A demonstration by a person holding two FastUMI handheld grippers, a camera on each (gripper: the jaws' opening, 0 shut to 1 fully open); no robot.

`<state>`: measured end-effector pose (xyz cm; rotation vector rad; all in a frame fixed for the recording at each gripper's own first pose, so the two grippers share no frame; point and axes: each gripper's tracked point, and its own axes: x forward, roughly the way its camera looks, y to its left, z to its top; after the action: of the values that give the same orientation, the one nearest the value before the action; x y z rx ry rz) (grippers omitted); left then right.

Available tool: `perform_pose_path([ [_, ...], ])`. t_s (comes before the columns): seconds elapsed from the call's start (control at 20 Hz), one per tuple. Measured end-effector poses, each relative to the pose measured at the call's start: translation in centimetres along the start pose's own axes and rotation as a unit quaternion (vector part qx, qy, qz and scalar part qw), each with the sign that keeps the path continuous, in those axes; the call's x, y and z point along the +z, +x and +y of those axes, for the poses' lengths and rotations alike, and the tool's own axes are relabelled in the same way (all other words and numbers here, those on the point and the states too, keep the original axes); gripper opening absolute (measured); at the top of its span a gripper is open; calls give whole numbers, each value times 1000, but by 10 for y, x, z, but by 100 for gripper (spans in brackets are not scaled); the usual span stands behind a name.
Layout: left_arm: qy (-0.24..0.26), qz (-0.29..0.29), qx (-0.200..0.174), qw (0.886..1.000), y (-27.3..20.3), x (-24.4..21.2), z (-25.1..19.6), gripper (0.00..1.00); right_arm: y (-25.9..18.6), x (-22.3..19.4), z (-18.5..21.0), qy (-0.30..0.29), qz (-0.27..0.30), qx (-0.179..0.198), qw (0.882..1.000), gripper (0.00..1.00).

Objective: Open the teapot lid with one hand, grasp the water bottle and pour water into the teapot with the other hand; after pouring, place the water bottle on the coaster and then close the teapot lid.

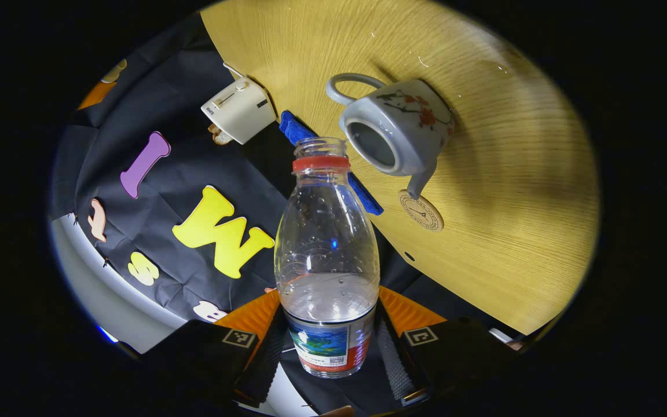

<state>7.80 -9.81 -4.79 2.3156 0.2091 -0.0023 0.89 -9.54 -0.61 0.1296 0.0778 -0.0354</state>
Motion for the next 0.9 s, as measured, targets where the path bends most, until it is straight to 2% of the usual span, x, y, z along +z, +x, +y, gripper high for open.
perform_pose_path([
  [0.35,-4,-1,1,1000,3,1,0,77,1,-2,-4,2,4,-4,1000,0],
  [0.6,-29,-17,11,999,7,0,-4,77,2,-2,-7,-2,5,-7,1000,0],
  [0.65,-44,-21,11,999,8,-3,-8,81,2,-1,-8,0,5,-8,1000,0],
  [0.7,-66,-25,7,997,10,-6,-12,77,1,-1,-8,2,6,-8,1000,0],
  [0.9,-176,-29,2,984,16,-21,-15,77,3,-1,-11,14,9,-7,1000,0],
])
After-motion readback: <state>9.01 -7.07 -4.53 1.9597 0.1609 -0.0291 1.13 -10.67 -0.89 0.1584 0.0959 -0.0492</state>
